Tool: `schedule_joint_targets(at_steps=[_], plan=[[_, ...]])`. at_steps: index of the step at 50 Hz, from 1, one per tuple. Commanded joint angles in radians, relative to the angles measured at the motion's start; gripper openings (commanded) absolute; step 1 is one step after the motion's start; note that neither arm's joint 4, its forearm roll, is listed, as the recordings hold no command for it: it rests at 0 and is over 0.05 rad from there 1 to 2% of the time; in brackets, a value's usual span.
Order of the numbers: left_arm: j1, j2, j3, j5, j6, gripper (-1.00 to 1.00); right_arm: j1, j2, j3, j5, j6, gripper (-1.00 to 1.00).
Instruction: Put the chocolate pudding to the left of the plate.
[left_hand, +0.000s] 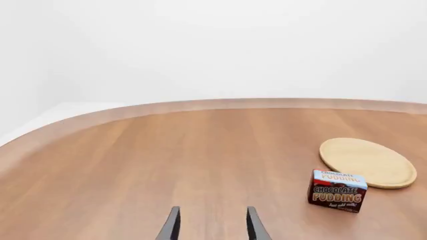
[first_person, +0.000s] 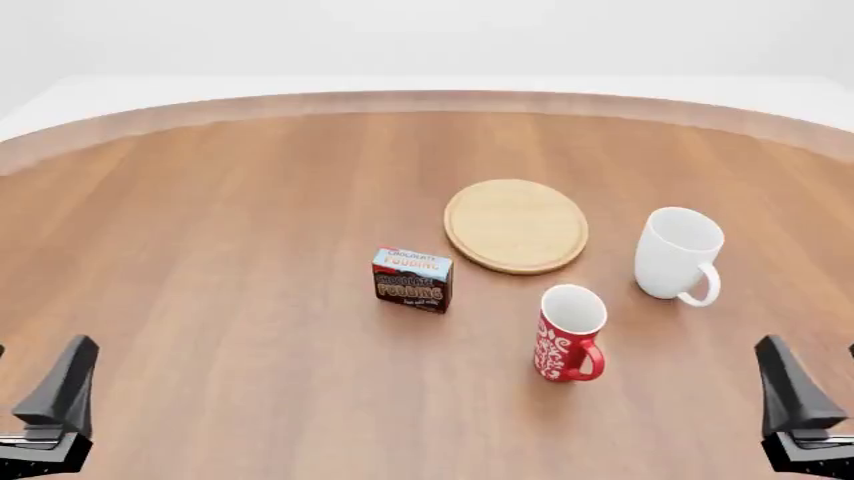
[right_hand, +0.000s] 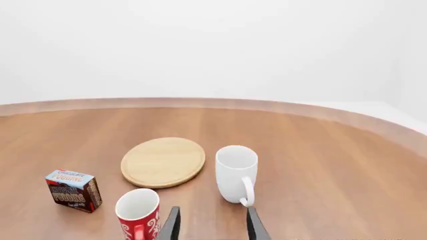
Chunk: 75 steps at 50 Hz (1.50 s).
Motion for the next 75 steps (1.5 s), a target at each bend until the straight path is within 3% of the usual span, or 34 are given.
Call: schedule_joint_targets(at_steps=[1, 14, 20, 27, 33, 36, 40, 45, 50, 59, 62, 75], plan=[[0.000, 0.000, 0.000, 0.000, 0.000, 1.00, -0.007, 0.010, -0.003, 0.000, -0.002, 1.00], [0.000, 0.000, 0.000, 0.000, 0.000, 1.00, -0.002, 0.005, -0.056, 0.027, -0.007, 1.00], [0.000, 0.000, 0.000, 0.000, 0.000, 1.00, 0.048, 0.037, -0.109, 0.037, -0.037, 1.00], [0.000, 0.000, 0.000, 0.000, 0.000, 1.00, 0.122, 0.218, -0.220, -0.032, -0.125, 1.00], [0.000, 0.000, 0.000, 0.000, 0.000, 1.00, 0.219, 0.377, -0.384, -0.043, -0.256, 1.00], [0.000, 0.000, 0.000, 0.000, 0.000, 1.00, 0.260, 0.456, -0.431, -0.050, -0.285, 1.00], [0.000, 0.000, 0.000, 0.000, 0.000, 1.00, 0.313, 0.557, -0.499, -0.036, -0.289, 1.00], [0.000, 0.000, 0.000, 0.000, 0.000, 1.00, 0.411, 0.669, -0.576, -0.001, -0.351, 1.00], [0.000, 0.000, 0.000, 0.000, 0.000, 1.00, 0.464, 0.778, -0.680, 0.035, -0.342, 1.00], [0.000, 0.000, 0.000, 0.000, 0.000, 1.00, 0.565, 0.928, -0.746, -0.007, -0.441, 1.00], [0.000, 0.000, 0.000, 0.000, 0.000, 1.00, 0.592, 0.987, -0.759, -0.018, -0.470, 1.00], [0.000, 0.000, 0.000, 0.000, 0.000, 1.00, 0.631, 1.169, -0.812, -0.010, -0.501, 1.00]])
